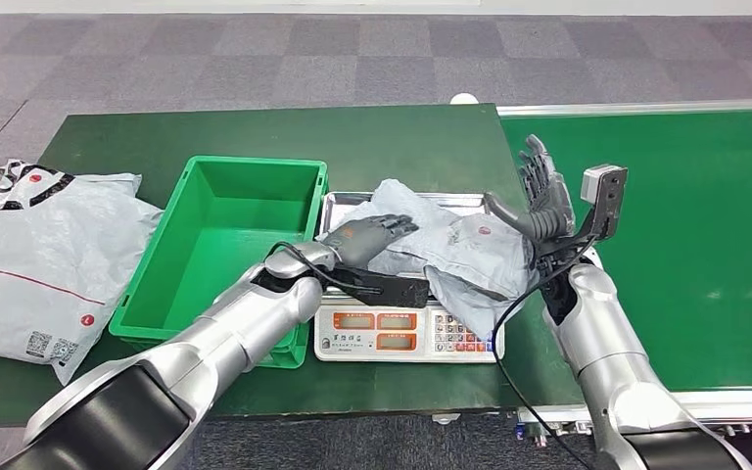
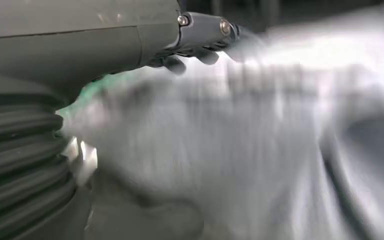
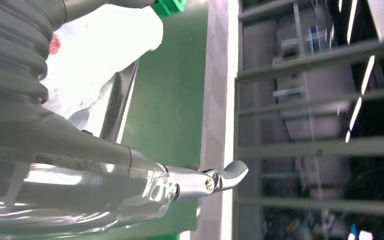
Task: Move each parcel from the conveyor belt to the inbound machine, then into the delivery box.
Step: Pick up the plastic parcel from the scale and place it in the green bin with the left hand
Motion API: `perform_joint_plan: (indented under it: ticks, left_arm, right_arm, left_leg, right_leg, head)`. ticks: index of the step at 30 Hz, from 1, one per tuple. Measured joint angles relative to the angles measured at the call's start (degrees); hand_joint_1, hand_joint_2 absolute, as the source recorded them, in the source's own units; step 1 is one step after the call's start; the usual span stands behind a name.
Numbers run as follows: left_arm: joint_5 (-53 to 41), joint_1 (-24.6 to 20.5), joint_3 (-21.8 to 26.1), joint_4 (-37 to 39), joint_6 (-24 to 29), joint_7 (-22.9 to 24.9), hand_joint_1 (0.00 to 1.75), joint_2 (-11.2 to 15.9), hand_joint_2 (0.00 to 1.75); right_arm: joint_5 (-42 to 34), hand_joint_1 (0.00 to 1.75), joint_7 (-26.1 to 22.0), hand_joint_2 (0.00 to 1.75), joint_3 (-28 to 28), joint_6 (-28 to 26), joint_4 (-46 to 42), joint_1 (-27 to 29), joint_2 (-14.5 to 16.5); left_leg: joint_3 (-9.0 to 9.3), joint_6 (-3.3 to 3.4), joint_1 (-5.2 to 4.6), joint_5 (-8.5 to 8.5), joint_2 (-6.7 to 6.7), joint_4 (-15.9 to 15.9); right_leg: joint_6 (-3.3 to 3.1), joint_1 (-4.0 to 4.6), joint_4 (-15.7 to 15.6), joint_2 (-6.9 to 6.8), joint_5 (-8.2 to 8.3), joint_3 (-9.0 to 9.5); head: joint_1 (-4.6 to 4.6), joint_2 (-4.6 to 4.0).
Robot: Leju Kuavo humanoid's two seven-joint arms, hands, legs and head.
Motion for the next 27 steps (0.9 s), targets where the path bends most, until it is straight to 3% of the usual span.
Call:
perform_joint_plan:
  ticks: [3, 9, 27]
  left_arm:
    - [-2.69, -1.37, 0.00, -1.66, 5.99, 2.63, 1.75, -1.19, 1.75]
    - [-4.58, -2.25, 0.01, -3.05, 5.82, 2.86, 1.75, -2.23, 1.75]
    - [-7.18, -2.27, 0.02, -3.05, 5.33, 1.56, 1.75, -3.15, 1.75]
  right_arm:
    - [-0.54, 0.00, 2.19, 1.75, -2.27, -0.46, -4.49, 4.19, -0.35]
    - [0.31, 0.00, 3.15, 1.75, -5.22, -0.23, -7.23, 5.88, -0.45]
    - [0.33, 0.00, 2.80, 1.75, -6.96, -0.45, -8.69, 7.31, -0.63]
  left_leg:
    - [-0.10, 0.01, -0.01, -0.01, -0.25, -0.01]
    - [-0.07, 0.04, -0.07, -0.05, 0.06, -0.01]
    - [-0.07, 0.04, -0.06, -0.03, 0.06, -0.02]
  right_leg:
    - [0.00, -0.02, 0.00, -0.25, -0.02, 0.05]
    - [0.01, -0.07, 0.00, 0.05, -0.01, -0.03]
    - [0.01, -0.06, 0.00, 0.04, -0.01, -0.02]
  head:
    - [0.01, 0.00]
    - [0.02, 0.00]
    - [0.01, 0.00]
